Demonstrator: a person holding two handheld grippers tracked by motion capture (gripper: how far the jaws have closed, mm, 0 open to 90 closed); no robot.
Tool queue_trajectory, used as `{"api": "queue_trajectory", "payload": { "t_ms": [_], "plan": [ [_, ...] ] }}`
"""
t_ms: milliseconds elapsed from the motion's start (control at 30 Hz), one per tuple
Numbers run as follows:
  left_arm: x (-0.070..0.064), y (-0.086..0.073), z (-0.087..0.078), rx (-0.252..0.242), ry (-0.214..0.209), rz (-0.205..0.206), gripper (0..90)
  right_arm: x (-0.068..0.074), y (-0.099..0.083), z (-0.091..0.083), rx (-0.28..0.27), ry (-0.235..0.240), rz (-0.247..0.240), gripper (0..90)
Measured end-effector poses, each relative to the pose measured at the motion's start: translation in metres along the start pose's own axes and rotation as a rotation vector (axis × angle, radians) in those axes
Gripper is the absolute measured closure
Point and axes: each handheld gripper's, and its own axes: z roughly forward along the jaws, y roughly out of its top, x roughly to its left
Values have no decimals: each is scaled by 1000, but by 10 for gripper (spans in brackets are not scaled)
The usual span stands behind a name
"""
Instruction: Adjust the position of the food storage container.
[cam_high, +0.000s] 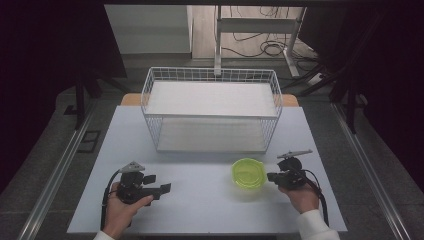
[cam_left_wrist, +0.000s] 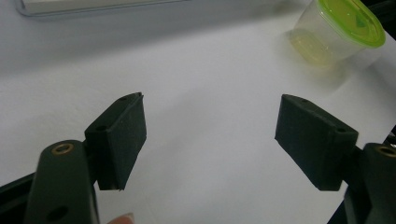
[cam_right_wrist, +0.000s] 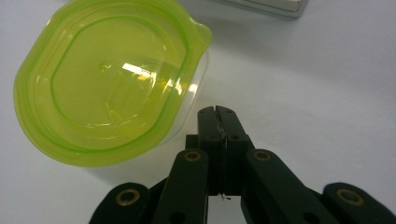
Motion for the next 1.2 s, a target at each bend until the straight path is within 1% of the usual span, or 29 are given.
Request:
{"api": "queue_trajectory", "payload": {
  "t_ms": [133,267,667,800,1000,1067,1100,1200],
  "plan": [
    [-1,0,0,2,-1,1,244,5,1,4,13,-11,-18,890],
    [-1,0,1,3,-2,4,244,8,2,8,25,-4,-28,890],
    [-2,0,1,3,-2,5,244,18,5,18,36,2,-35,890],
    [-1,0,-1,1,-1,4,244,24,8,22,37,7,-33,890],
    [0,0,-1,1,-3,2,244,33,12,25,34,4,-48,890],
    [0,1,-1,-2,-3,2,244,39,13,29,41,7,-62,890],
    [0,1,-1,-2,-3,2,244,39,13,29,41,7,-62,890],
    [0,1,0,2,-2,3,243,47,15,33,48,8,-81,890]
  ]
}}
